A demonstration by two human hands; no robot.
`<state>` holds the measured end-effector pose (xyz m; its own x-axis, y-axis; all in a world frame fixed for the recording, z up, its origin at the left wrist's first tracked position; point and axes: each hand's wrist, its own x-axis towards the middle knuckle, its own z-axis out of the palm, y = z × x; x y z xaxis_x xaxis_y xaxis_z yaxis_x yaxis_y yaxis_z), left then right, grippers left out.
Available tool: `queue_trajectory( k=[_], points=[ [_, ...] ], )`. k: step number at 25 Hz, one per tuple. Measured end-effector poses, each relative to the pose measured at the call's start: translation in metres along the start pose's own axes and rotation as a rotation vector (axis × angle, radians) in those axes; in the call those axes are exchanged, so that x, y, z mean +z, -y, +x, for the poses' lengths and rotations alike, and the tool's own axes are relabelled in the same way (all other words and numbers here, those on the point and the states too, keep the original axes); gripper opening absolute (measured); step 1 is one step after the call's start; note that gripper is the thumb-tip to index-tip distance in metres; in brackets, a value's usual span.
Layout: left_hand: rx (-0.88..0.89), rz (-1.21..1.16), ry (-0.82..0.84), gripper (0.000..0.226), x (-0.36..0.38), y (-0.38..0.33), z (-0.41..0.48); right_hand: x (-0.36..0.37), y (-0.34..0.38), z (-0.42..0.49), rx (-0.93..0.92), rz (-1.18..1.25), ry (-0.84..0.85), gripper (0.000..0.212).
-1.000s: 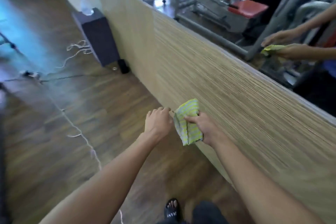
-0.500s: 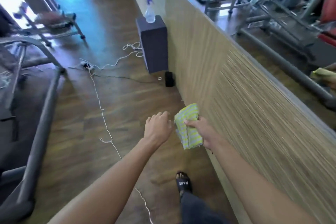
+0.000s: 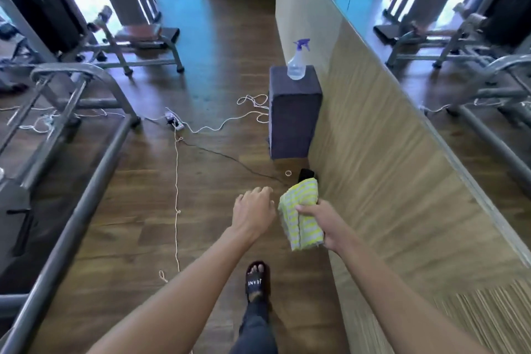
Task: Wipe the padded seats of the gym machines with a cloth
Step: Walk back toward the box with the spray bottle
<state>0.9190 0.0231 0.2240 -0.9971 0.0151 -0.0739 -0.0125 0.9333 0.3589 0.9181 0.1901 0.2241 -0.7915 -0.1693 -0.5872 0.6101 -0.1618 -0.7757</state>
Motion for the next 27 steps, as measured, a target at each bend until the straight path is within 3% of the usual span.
queue_trajectory(
  k=[13,18,22,27],
  points=[
    [0.069,0.027,0.081,0.028,-0.037,0.034,0.410,0.014,0.214,0.339,0.049,0.079,-0.065,0.033],
    [0.069,0.058,0.164,0.022,-0.003,0.041,0.574,-0.012,0.286,0.496,0.055,0.121,-0.121,0.030],
    [0.045,0.088,0.263,0.025,0.022,0.044,0.695,-0.035,0.341,0.615,0.084,0.084,-0.225,0.013],
    [0.050,0.080,0.333,0.041,0.079,0.064,0.819,-0.056,0.369,0.747,0.095,-0.107,-0.363,0.021]
  ],
)
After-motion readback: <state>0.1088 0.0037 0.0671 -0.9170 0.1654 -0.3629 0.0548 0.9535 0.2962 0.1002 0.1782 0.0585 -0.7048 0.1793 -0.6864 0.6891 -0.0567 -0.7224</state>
